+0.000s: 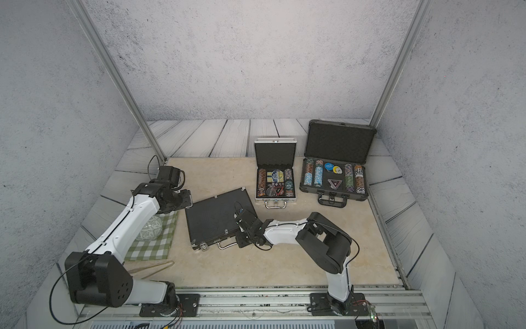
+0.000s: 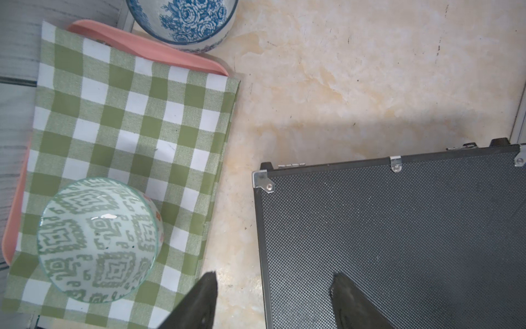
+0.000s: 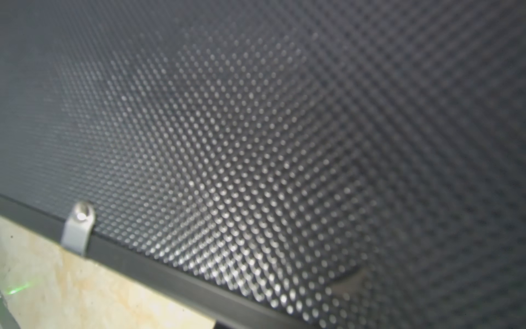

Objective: Close the poker set cases
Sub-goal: Adjust the poker set case at the center of the board.

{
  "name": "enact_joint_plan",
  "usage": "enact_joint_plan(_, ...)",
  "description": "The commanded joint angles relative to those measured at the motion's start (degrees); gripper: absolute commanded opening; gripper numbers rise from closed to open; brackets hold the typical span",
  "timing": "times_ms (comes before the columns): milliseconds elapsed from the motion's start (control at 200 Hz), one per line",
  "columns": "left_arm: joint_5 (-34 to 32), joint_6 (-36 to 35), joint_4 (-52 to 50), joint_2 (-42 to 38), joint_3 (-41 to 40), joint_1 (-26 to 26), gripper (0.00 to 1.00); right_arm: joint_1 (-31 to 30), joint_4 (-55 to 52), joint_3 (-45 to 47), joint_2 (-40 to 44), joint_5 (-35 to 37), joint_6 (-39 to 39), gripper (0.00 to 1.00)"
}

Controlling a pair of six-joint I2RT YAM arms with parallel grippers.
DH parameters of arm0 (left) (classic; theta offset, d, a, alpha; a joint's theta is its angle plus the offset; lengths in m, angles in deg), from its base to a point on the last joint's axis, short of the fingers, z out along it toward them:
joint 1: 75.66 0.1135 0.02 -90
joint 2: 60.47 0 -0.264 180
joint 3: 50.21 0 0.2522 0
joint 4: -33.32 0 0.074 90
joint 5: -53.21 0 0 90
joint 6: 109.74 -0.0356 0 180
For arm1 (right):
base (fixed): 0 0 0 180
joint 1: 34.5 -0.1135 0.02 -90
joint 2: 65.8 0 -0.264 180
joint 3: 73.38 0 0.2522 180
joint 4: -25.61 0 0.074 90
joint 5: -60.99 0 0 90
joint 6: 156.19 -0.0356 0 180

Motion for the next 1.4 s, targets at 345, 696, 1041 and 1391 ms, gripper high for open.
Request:
enact_joint_plan(345, 0.91, -1.40, -3.07, -0.79, 2.17, -4.90, 0.64, 3.82, -9.28, 9.74, 8.18, -2.16, 7.19, 0.17)
enact_joint_plan(696, 7.02, -2.38, -6.23, 2.23, -2.39, -14.05, 0.56, 12.24, -12.38, 12.22, 11.80, -1.96, 9.76, 0.24)
enact_joint_plan(1041, 5.85, -1.80, -6.42, 5.56, -1.89, -13.76, 0.56, 13.64, -17.18, 9.84, 16.88, -4.14, 8.08, 0.43)
enact_joint_plan(1391, 16.23, -4.64, -6.61, 4.29, -6.13, -14.40, 0.37, 10.53, -16.69, 12.97, 29.69, -12.68, -9.62, 0.75)
